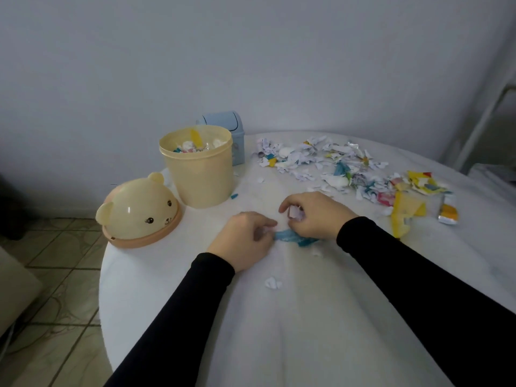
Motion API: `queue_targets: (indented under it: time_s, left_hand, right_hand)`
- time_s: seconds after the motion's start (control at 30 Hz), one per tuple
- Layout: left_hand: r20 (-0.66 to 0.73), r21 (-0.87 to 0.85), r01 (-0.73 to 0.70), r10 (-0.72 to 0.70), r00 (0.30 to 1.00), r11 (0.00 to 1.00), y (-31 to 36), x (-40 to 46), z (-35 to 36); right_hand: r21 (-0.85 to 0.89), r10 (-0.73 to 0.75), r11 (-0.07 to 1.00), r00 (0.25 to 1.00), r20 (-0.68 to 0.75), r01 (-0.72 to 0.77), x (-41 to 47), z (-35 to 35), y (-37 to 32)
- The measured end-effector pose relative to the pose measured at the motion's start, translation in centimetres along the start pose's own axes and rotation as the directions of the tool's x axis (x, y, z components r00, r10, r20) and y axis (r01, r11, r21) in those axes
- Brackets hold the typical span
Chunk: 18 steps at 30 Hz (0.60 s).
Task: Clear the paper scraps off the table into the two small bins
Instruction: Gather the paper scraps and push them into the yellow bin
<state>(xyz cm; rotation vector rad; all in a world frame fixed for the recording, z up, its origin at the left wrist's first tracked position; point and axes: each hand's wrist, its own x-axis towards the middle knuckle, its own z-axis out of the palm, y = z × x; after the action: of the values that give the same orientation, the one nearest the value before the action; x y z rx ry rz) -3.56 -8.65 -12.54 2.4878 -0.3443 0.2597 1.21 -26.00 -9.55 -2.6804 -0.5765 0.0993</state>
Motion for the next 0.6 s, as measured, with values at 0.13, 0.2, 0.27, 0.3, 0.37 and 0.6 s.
queue_targets:
  time_s: [0.13,0.2,0.27,0.3,0.37,0.6]
  left_hand:
    - [-0.061,0.103,0.001,0.006,0.998,0.995,0.9,-1.8,-0.5]
    - [0.003,0.215,0.052,-0.054,0.999,0.975,1.2,-3.0,-0.7]
    - [0.160,0.315,0.106,-0.163,0.974,0.943,1.4,-4.1,-0.2]
    - [0.217,0.363,0.128,-0.217,0.952,0.923,1.4,-4.5,0.2]
    - [0.223,0.413,0.176,-0.287,0.932,0.893,1.6,-4.4,1.0]
    - [0.057,0.340,0.040,-0.063,0.996,0.940,2.3,-0.5,3.2]
  right_hand:
    - [0.049,0.006,0.999,0.995,-0.103,-0.001,-2.8,0.5,-0.2]
    - [0.034,0.028,0.999,0.980,-0.198,-0.022,-4.3,1.0,-0.3]
    - [0.030,0.081,0.997,0.956,-0.282,-0.075,-5.4,1.9,-0.3]
    - [0.007,0.111,0.993,0.945,-0.308,-0.115,-6.0,2.4,-0.2]
    - [-0.087,0.171,0.975,0.940,-0.296,-0.205,-6.4,3.3,-0.2]
    - [-0.139,0.260,0.949,0.952,-0.161,-0.282,-5.9,3.8,0.9]
